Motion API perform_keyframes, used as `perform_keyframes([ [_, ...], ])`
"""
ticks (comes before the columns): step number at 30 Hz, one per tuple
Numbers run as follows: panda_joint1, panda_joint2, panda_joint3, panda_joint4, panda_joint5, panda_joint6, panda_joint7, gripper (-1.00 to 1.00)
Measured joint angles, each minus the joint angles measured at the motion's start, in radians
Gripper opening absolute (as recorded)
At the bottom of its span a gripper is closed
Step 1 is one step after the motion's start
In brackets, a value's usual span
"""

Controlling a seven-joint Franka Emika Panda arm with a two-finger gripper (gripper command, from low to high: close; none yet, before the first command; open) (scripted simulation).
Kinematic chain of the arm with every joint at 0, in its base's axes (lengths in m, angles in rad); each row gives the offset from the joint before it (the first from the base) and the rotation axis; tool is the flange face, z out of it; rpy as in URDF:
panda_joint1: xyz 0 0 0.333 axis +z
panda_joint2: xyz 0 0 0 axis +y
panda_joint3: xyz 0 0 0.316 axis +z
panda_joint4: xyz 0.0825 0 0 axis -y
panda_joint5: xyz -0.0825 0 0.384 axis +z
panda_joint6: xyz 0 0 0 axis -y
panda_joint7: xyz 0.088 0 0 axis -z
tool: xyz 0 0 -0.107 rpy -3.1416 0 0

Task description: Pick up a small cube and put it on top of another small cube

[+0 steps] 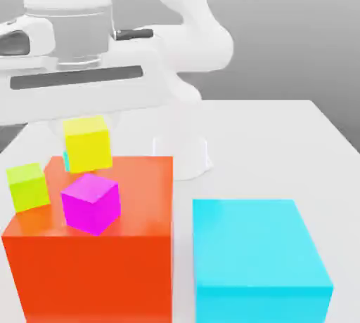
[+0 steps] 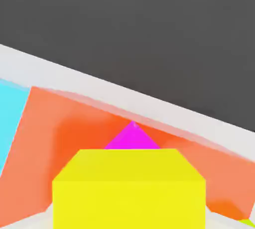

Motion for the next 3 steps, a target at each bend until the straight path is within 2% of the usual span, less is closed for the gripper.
perform_keyframes([
  [3, 0.000, 0.000, 0.000, 0.000, 0.000, 0.000, 0.000, 1.00],
])
